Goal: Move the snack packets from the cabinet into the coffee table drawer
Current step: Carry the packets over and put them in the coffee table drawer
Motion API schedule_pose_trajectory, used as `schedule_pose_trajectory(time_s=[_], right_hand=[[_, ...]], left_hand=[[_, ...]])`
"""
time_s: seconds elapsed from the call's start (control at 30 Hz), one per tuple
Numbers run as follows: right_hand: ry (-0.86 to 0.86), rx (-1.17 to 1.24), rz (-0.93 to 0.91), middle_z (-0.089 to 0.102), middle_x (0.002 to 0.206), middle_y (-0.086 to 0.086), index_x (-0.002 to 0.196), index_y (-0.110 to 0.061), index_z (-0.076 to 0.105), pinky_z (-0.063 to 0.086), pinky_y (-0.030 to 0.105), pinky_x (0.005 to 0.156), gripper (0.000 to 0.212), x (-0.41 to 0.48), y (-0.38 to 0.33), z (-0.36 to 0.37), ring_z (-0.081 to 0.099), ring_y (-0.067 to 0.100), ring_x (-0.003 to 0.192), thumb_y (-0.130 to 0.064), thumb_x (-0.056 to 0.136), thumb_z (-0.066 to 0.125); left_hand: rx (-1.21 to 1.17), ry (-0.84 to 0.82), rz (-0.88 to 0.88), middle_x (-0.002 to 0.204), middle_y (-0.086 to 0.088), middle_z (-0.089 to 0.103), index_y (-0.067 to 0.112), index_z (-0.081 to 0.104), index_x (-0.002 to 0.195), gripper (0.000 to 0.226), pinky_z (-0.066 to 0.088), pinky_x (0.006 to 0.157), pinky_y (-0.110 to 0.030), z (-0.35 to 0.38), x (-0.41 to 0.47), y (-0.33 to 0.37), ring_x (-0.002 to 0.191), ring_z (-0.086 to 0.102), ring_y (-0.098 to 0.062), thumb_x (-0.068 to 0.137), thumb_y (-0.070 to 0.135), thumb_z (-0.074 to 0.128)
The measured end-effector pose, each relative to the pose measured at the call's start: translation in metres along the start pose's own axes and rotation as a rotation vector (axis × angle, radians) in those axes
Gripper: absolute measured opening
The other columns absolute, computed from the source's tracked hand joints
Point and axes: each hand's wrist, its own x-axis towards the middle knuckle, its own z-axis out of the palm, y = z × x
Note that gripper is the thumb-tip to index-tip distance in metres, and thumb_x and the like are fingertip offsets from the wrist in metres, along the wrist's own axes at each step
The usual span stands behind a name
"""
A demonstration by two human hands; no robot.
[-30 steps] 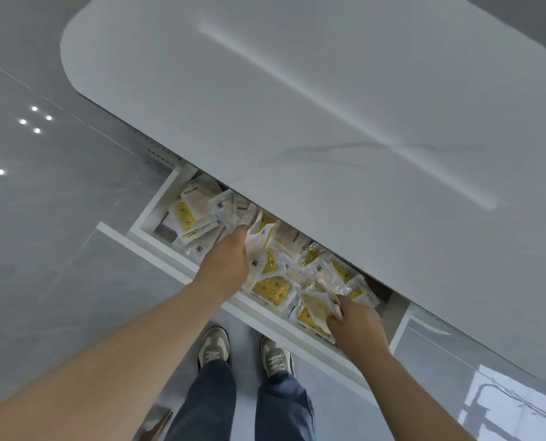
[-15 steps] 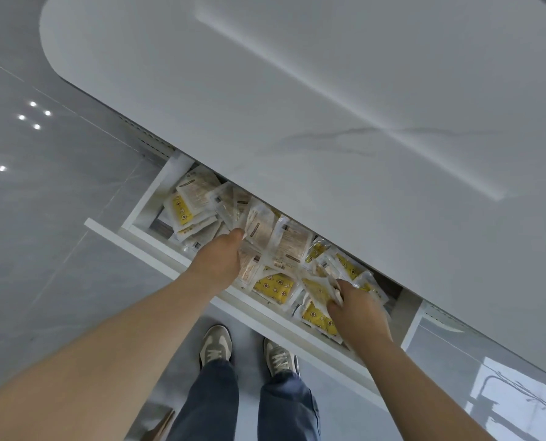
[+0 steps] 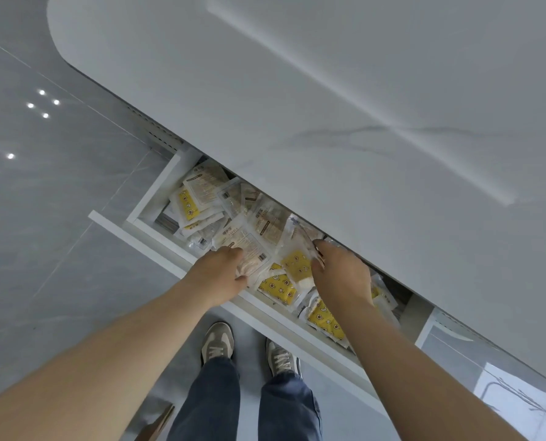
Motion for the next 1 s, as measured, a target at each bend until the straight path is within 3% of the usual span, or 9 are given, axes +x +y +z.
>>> schedule_pose_trajectory(time_s=[0.1, 0.23, 0.33, 0.43, 0.57, 0.73, 0.87, 1.0], right_hand=[[0.011, -0.009, -0.020, 0.069, 0.092, 0.002, 0.122, -0.024, 0.056, 0.052, 0.029, 0.064, 0.029, 0.006, -0.008, 0.000, 0.064, 0.022, 0.078, -0.017, 0.097, 0.043], [0.038, 0.056, -0.078, 0.071, 0.097, -0.002, 0.115, -0.024, 0.062, 0.055, 0.033, 0.069, 0.023, 0.011, -0.015, -0.002, 0.065, 0.020, 0.082, -0.030, 0.096, 0.049], [0.039, 0.122, -0.127, 0.072, 0.092, -0.003, 0.108, -0.025, 0.068, 0.055, 0.035, 0.072, 0.024, 0.005, -0.014, -0.003, 0.066, 0.020, 0.082, -0.036, 0.095, 0.051], [0.051, 0.111, -0.077, 0.069, 0.081, -0.001, 0.098, -0.022, 0.068, 0.055, 0.036, 0.065, 0.022, -0.005, 0.000, -0.002, 0.064, 0.020, 0.072, -0.033, 0.097, 0.049], [-0.042, 0.021, 0.067, 0.066, 0.080, 0.000, 0.096, -0.020, 0.064, 0.056, 0.037, 0.064, 0.020, -0.018, 0.034, 0.007, 0.062, 0.020, 0.071, -0.029, 0.097, 0.046], [-0.140, -0.059, 0.155, 0.069, 0.100, 0.002, 0.123, -0.025, 0.057, 0.056, 0.031, 0.068, 0.031, -0.036, 0.063, 0.014, 0.066, 0.020, 0.085, -0.020, 0.098, 0.041], [-0.238, -0.130, 0.128, 0.069, 0.103, -0.002, 0.113, -0.026, 0.062, 0.055, 0.029, 0.073, 0.025, -0.047, 0.071, 0.026, 0.065, 0.017, 0.090, -0.027, 0.096, 0.044], [-0.316, -0.144, 0.179, 0.069, 0.098, 0.000, 0.106, -0.023, 0.065, 0.053, 0.027, 0.068, 0.029, -0.053, 0.073, 0.037, 0.065, 0.017, 0.086, -0.018, 0.096, 0.039]], left_hand=[[0.000, 0.008, -0.003, 0.123, -0.009, 0.054, 0.010, 0.046, 0.125, 0.041, 0.046, 0.090, -0.034, 0.000, -0.002, -0.005, 0.110, 0.053, -0.025, 0.093, 0.034, 0.050], [-0.006, 0.009, -0.005, 0.117, -0.007, 0.056, 0.011, 0.049, 0.119, 0.033, 0.047, 0.084, -0.031, 0.000, -0.003, -0.008, 0.104, 0.055, -0.023, 0.093, 0.032, 0.049], [0.004, 0.002, -0.003, 0.115, -0.007, 0.055, 0.011, 0.048, 0.117, 0.032, 0.046, 0.084, -0.032, 0.001, -0.004, -0.008, 0.102, 0.054, -0.023, 0.094, 0.033, 0.048], [0.007, -0.012, -0.004, 0.115, -0.008, 0.055, 0.010, 0.047, 0.117, 0.033, 0.047, 0.086, -0.034, 0.001, -0.005, -0.005, 0.102, 0.054, -0.024, 0.094, 0.034, 0.048], [0.013, -0.037, -0.012, 0.118, -0.009, 0.054, 0.010, 0.046, 0.121, 0.037, 0.048, 0.089, -0.038, 0.002, -0.004, 0.000, 0.107, 0.053, -0.027, 0.094, 0.035, 0.048], [0.006, -0.052, 0.015, 0.117, -0.009, 0.056, 0.012, 0.047, 0.123, 0.037, 0.049, 0.090, -0.039, 0.003, -0.002, 0.012, 0.106, 0.054, -0.026, 0.093, 0.034, 0.048], [0.032, -0.089, 0.044, 0.116, -0.009, 0.056, 0.010, 0.047, 0.123, 0.037, 0.049, 0.089, -0.037, 0.006, -0.002, 0.024, 0.106, 0.055, -0.027, 0.094, 0.033, 0.047], [0.065, -0.205, 0.075, 0.121, -0.006, 0.056, 0.012, 0.050, 0.123, 0.033, 0.042, 0.085, -0.029, 0.013, -0.004, 0.039, 0.111, 0.053, -0.023, 0.096, 0.031, 0.045]])
